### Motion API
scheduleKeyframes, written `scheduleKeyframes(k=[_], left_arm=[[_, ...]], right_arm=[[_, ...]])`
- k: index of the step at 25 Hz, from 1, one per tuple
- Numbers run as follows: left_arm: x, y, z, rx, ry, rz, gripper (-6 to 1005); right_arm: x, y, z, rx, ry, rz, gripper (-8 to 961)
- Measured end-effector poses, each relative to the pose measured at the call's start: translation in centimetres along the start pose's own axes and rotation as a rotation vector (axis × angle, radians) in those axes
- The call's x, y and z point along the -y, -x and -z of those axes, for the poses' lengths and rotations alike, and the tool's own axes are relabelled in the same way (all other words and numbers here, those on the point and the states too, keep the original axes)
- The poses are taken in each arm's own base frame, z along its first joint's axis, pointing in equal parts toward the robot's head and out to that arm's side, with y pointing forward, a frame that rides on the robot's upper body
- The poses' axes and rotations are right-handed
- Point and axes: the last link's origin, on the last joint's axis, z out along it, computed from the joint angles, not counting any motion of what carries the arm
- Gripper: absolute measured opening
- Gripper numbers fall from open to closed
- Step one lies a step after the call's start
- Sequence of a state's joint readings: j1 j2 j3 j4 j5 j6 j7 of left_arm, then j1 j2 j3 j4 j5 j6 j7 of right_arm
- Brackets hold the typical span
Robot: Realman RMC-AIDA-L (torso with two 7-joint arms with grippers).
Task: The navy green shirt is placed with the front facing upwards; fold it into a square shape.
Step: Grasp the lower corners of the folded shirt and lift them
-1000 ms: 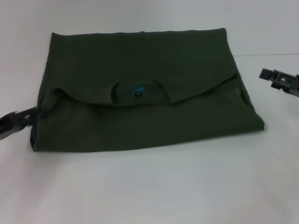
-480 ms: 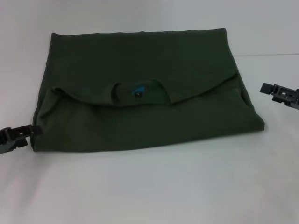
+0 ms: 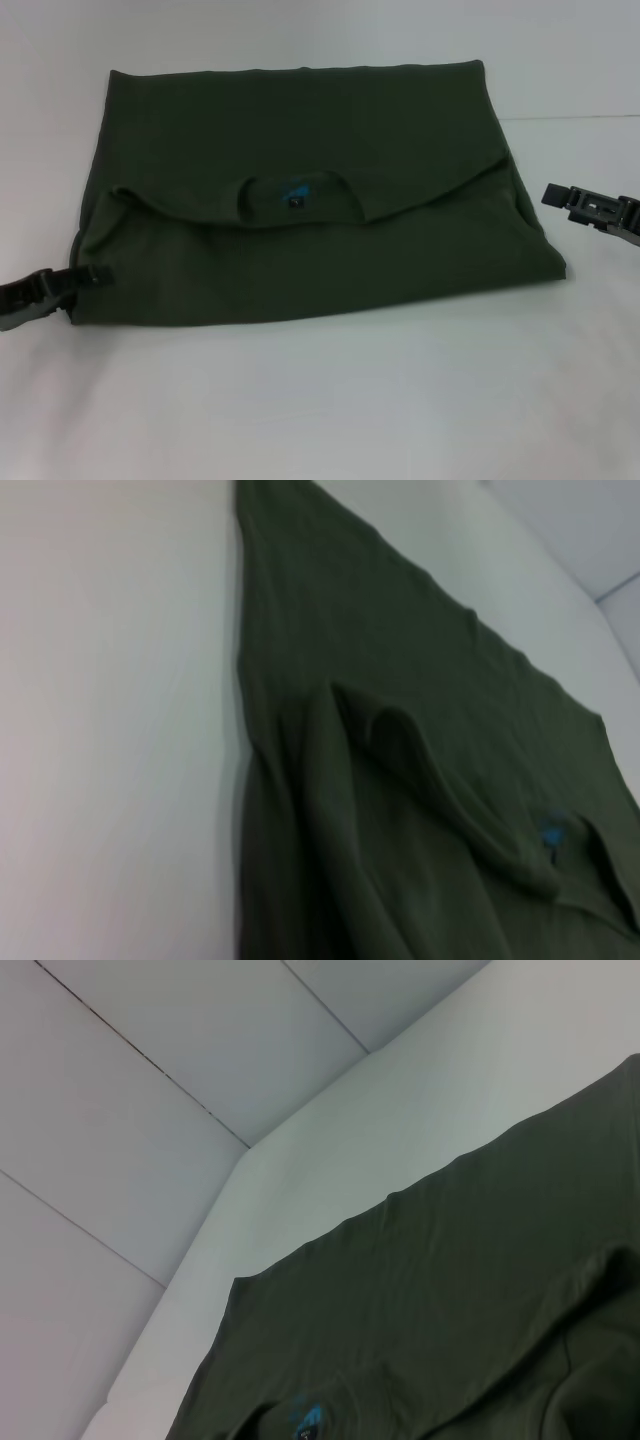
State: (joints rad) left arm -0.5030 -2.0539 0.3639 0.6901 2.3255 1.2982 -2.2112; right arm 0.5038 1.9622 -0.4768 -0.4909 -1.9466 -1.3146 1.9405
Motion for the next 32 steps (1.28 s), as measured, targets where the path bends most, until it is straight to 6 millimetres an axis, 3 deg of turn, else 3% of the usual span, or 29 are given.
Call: scheduleKeyframes(k=[10,24,32], left_arm=[[-0.5,0.48,-0.55,0.048,0.008,0.002,769],[-0.15,0.15,-0.68,0.038,-0.032,-0.038,601],[-0.14,0.2,-0.87,0.057,-0.048,-0.06,239]], right_arm=[[-0.08,-0.2,-0.14,-0.003,0.003,-0.001,898],[-0.16,-0.4,-0.21,-0.007,0.01,-0.001,899],[-0.26,-0.46,-0.31,-0.008,0.015,-0.001,899]])
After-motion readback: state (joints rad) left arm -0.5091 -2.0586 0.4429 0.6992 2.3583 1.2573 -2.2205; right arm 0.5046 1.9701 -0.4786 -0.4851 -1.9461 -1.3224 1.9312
